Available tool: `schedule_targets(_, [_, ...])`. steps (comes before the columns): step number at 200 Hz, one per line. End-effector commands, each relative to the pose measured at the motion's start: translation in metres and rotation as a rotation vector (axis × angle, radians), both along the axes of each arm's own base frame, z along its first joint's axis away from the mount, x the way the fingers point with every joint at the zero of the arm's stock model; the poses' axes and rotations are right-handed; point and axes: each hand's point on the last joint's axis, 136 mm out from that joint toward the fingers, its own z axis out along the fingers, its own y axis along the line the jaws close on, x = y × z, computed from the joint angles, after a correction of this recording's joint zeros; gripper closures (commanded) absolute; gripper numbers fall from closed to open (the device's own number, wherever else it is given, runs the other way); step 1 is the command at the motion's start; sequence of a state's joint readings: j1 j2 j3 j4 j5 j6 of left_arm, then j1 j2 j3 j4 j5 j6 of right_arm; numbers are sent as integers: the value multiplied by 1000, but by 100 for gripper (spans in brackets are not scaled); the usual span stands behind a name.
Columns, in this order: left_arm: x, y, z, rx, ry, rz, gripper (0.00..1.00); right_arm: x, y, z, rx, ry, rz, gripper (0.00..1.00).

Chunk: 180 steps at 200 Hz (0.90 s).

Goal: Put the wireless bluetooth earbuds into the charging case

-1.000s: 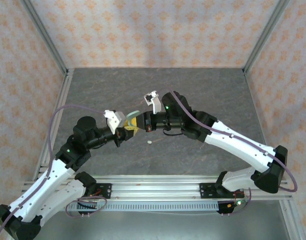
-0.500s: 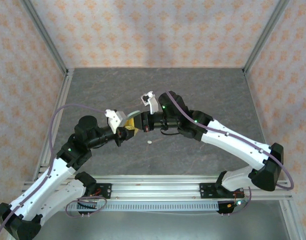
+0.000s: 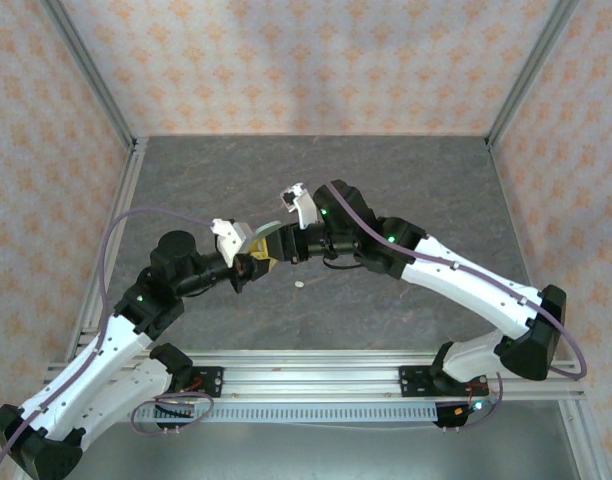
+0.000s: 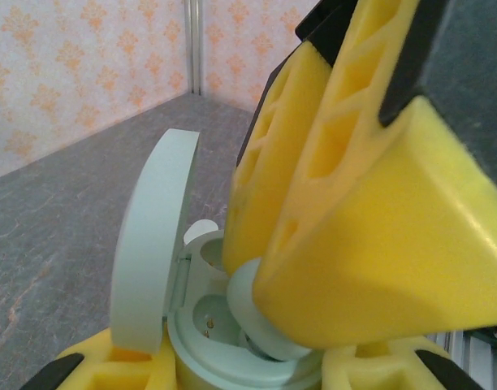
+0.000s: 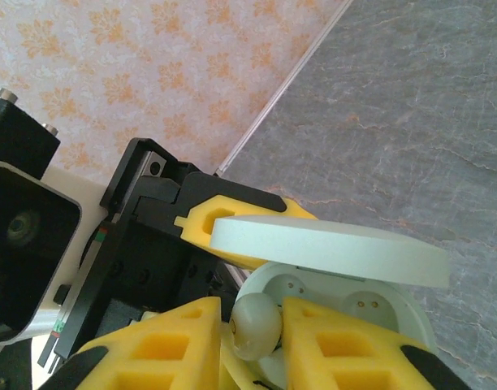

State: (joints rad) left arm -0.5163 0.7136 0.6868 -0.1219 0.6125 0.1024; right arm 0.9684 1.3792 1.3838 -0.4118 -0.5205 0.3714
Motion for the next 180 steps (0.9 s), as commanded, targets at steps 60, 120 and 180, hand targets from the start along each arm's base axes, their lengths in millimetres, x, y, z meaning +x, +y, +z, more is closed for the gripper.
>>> schedule_targets(60, [-2,0,25,-45,-66,-9,100,7,-10,3,-134,-49,-15,59])
schedule_targets(120, [-1,1,20,-40,-58,0,100,-6,-18,42,-36,-79,5,58])
schedule_targets(180, [3,9,8,-53,-21,65,100,-11,-40,53,26,-68,-11,59])
